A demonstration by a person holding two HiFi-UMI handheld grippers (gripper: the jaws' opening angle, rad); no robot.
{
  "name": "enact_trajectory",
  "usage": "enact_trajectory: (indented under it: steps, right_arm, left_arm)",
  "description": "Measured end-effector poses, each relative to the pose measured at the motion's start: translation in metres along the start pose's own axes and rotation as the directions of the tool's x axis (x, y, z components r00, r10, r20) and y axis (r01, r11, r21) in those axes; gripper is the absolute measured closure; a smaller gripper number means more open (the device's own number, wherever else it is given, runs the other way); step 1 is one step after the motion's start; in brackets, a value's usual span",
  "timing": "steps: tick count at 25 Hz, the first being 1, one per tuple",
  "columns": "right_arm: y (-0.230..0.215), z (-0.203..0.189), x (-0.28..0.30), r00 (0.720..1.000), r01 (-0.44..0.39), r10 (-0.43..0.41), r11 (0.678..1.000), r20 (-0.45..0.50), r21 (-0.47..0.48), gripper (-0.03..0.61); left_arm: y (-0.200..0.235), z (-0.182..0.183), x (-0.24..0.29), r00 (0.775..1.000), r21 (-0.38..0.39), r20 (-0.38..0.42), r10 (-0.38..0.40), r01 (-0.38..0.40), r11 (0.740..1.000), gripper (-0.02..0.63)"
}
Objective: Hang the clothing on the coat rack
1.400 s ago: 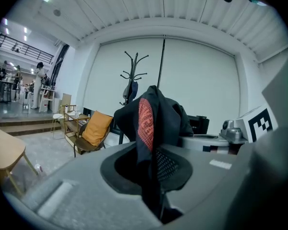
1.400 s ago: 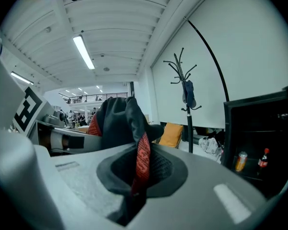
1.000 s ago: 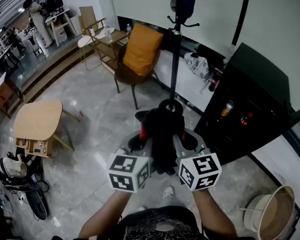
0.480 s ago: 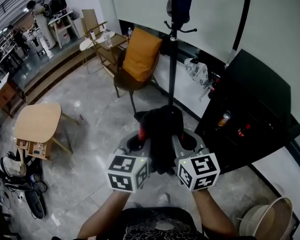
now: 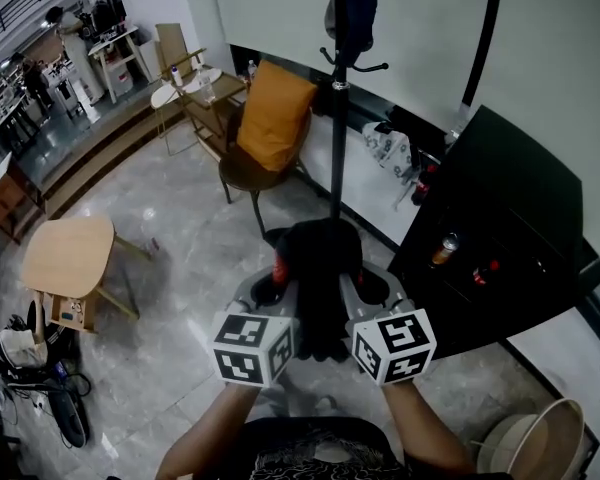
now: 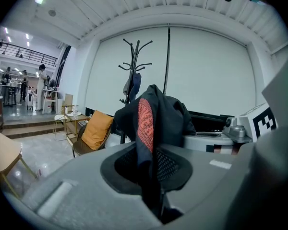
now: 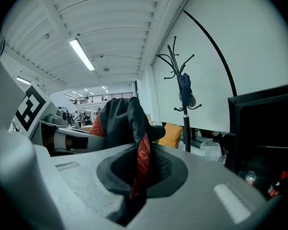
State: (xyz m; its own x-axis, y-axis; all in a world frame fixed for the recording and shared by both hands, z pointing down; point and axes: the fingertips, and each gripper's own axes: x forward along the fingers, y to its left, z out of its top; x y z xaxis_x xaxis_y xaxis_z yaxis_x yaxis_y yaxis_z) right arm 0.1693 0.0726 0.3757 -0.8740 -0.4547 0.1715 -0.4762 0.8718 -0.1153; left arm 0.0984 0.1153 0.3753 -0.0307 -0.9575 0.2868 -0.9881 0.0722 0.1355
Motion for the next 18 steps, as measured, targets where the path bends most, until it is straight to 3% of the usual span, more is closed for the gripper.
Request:
enact_trajectory:
  steps: [8,18]
  right_arm:
    - [-0.015,0.001,0.047,0.999,0.037,-0.037,0.999,-0.015,-0.007,0.557]
    - [-0.004,0.026,0.127,0.993,0.119,-0.119,0.993,-0.015,-0.014,0.557]
  left_arm:
    - [0.035,0.007,0.043,0.999,-0.010,-0.006,-0.045,0.045,0.999,0.578]
    - [0.110,0.039,0.074,0.992,-0.005,0.000,-0.123,0.123,0.992,0.578]
